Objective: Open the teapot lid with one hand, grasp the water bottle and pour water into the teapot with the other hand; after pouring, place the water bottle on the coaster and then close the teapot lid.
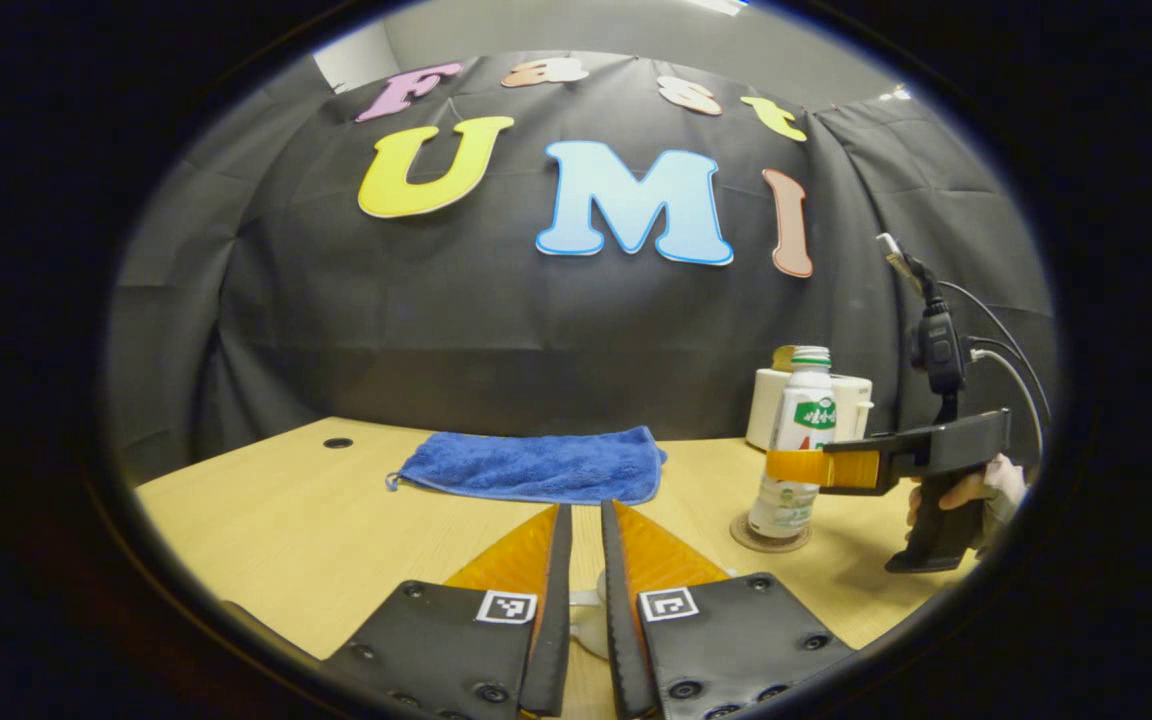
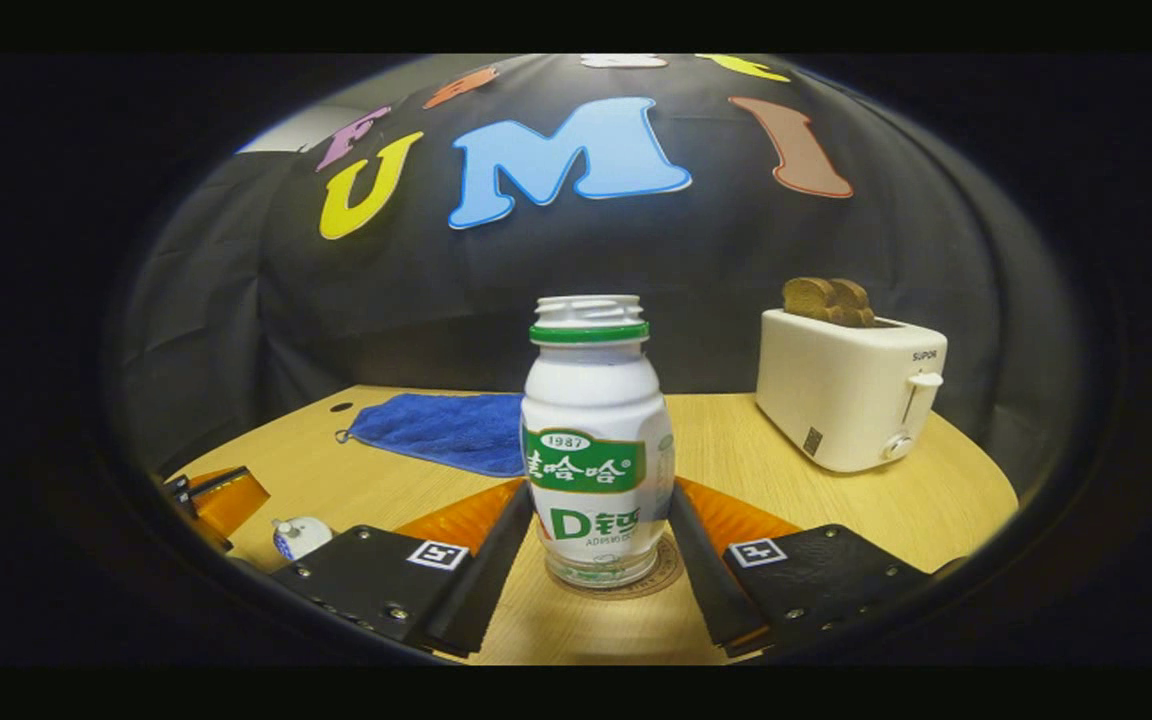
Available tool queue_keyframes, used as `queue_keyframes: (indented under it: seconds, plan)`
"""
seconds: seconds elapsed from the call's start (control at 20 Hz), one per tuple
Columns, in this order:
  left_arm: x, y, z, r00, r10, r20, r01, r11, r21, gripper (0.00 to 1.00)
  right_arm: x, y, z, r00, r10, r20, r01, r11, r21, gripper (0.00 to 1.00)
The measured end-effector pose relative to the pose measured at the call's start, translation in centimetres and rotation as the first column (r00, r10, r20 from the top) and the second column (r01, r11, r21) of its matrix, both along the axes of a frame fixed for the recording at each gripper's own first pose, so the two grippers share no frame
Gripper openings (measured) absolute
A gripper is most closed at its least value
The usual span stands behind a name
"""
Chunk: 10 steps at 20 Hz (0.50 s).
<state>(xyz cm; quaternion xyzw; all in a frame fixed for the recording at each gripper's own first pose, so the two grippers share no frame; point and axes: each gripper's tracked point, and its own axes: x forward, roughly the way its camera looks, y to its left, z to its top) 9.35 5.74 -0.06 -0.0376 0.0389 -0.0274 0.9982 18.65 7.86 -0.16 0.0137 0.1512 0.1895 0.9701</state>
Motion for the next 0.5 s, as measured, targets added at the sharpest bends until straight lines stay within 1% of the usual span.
queue_keyframes:
  seconds: [0.35,0.5]
  plan:
    - [0.07,-0.10,-0.33,1.000,0.000,-0.008,0.000,1.000,0.003,0.24,0.03,-0.17,-0.34,1.000,-0.003,0.007,0.003,1.000,0.000,0.80]
    - [0.09,-0.12,-0.37,1.000,-0.001,-0.009,0.001,1.000,0.003,0.24,-0.21,0.02,-0.43,1.000,0.004,0.026,-0.003,1.000,-0.024,0.81]
